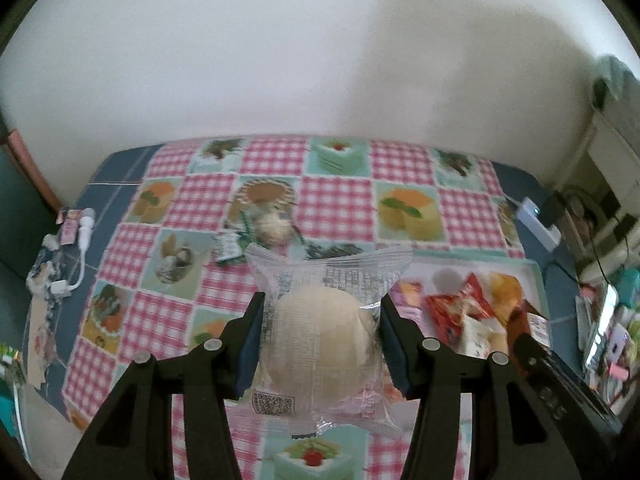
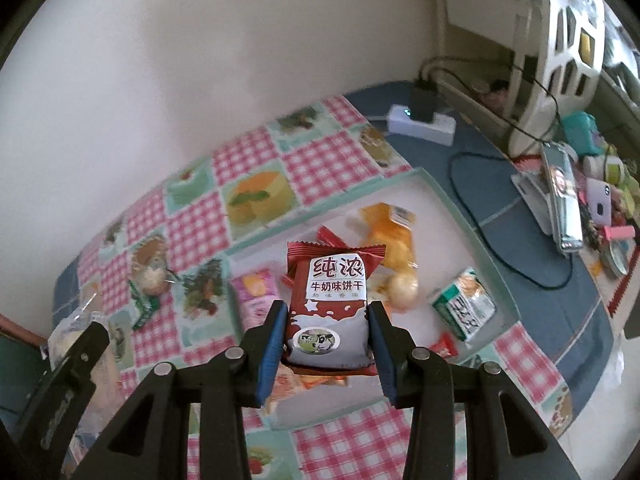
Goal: Organize snacks
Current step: 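Carry the cream pastry with the left gripper into the tray while the right drops the red bag there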
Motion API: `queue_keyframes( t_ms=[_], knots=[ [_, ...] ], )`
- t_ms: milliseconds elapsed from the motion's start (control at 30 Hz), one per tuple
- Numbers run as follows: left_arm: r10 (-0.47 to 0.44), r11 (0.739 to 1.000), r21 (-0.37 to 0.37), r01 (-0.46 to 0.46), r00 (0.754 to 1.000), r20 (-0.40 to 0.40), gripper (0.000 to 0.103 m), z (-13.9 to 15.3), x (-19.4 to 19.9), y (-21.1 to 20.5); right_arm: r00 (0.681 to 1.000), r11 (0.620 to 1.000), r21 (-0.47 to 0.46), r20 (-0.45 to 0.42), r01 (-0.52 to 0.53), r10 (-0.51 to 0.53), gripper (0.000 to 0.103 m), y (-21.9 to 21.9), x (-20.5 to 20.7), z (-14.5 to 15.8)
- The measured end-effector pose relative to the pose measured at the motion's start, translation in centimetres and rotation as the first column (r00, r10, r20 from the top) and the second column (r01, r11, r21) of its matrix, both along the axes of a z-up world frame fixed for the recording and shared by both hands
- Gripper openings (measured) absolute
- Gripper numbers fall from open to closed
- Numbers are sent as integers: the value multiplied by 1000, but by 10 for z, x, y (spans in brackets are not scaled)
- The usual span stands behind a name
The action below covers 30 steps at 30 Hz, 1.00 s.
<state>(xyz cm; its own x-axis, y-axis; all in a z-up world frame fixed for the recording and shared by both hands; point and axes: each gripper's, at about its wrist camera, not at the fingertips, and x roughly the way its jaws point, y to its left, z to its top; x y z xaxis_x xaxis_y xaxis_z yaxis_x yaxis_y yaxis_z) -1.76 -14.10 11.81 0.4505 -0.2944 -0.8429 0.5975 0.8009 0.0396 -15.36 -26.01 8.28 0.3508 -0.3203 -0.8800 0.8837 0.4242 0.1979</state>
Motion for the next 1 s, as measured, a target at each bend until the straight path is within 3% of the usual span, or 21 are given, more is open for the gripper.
queue_keyframes(
  t_ms=[233,533,1000],
  knots=[
    [-64,997,47,69,994,-84,55,-30,-16,-30,994,986,131,-51,99,-93,44,-31,-26,-41],
    [-125,988,69,136,981,-148,55,-59,-30,-57,974,954,202,-87,223,-209,44,-62,-61,-65],
    [-187,974,91,206,964,-190,55,-86,-40,-91,968,938,244,-95,248,-231,45,-72,-68,-82]
  ],
)
